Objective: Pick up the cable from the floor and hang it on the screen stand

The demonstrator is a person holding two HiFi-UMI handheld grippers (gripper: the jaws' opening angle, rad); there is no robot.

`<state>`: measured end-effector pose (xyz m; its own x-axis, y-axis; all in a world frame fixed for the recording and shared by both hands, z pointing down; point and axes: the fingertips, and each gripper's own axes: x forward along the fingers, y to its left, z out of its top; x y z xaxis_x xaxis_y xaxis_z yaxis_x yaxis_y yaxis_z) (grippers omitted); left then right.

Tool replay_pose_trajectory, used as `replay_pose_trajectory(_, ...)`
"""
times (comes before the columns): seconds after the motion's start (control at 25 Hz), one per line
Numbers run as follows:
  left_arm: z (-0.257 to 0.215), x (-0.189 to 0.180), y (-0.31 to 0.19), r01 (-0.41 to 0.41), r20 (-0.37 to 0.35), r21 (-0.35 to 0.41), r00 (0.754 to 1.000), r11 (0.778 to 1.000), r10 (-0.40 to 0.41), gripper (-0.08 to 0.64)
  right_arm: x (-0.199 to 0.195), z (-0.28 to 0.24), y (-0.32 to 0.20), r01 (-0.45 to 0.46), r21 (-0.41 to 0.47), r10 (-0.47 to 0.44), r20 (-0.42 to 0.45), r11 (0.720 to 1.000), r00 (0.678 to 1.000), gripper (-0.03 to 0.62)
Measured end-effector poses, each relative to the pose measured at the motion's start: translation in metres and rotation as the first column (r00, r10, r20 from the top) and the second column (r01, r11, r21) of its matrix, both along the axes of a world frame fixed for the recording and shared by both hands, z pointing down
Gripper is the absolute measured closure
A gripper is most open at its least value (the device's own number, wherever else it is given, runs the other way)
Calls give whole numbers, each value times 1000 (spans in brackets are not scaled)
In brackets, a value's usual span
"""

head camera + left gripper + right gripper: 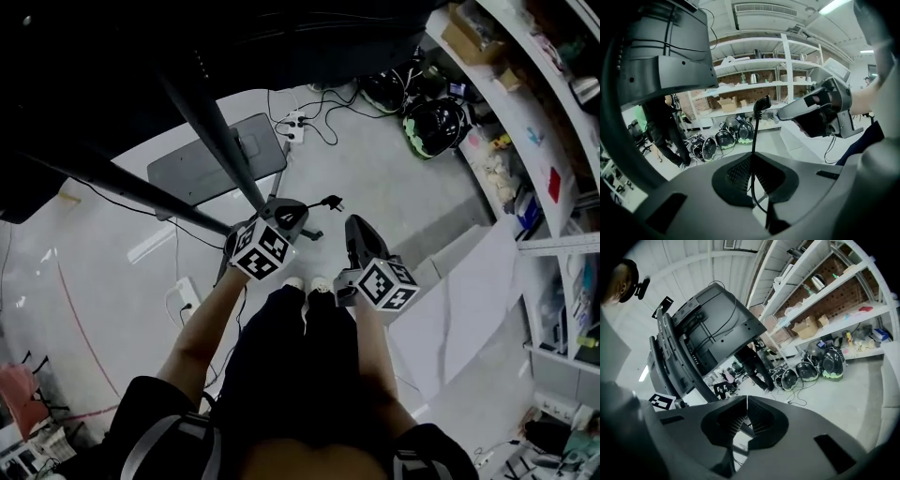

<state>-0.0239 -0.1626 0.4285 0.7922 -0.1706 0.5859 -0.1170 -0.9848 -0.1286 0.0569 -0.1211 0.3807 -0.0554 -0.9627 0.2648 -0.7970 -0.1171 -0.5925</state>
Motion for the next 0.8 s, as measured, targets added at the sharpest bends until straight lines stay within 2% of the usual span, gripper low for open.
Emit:
replay_pose_trajectory(0.2, -27, -29, -1, 117, -21, 25, 993, 993, -116, 548, -26, -29, -22, 104, 38, -105, 5, 994, 995, 568)
replay_pose_trajectory(0.32, -42, -42, -7, 196, -56, 18, 979, 980, -195, 548, -35, -43, -32, 174, 50, -173, -10, 983, 985, 568)
replay_pose_trajectory(0.44, -60, -46, -10, 249, -94, 10, 964, 968, -247, 548, -33, -58, -34, 208, 63, -206, -31, 976, 978, 568)
replay_pose_trajectory(0.56, -78, -44, -12, 268, -117, 24, 957, 963, -264, 548, -26, -71, -33, 212, 82, -209, -44, 974, 977, 568)
replay_pose_trajectory(0.8, -116, -23, -13, 230, -163, 57, 962, 971, -219, 548, -13, -94, -28, 209, 104, -202, -68, 972, 977, 568)
